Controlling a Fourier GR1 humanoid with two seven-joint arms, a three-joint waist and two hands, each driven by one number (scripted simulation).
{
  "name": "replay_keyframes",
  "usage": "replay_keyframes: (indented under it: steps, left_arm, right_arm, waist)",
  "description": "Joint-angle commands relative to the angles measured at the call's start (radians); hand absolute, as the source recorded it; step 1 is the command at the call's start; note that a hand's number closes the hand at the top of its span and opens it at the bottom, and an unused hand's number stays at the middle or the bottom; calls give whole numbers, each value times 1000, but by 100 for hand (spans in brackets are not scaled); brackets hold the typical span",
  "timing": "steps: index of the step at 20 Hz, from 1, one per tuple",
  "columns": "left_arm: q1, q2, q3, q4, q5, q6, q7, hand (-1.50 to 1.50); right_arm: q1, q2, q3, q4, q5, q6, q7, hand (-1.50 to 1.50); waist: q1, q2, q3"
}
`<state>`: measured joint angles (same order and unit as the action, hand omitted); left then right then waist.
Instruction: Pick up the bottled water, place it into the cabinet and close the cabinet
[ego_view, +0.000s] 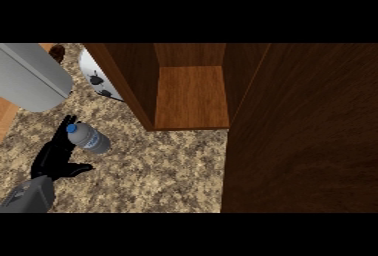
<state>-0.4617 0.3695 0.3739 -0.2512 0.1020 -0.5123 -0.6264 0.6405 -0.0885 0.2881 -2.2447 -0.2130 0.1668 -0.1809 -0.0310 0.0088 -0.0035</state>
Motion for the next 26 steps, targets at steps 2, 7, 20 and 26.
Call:
replay_keyframes:
  steps: [2, 7, 20, 26]
  left_arm:
    - [-20, -20, -15, 55, -23, -34, -68, -150]
    - [-39, -11, 14, 78, 4, -79, -72, -150]
    - [-36, -91, 22, 82, 37, -212, -19, -150]
    - [-61, -90, 5, 57, 23, -233, -6, -150]
  right_arm:
    - [-44, 7, -3, 71, 14, -1, -14, -150]
    - [-30, 3, 2, 7, -3, -18, 30, -150]
    - [-11, 4, 32, 60, 19, -1, -42, -150]
    - [-71, 6, -20, 92, -19, -10, -25, -150]
  waist:
    - [3, 1, 0]
    - [-6, 6, -2]
    - [-4, 3, -1]
    - [-3, 7, -1]
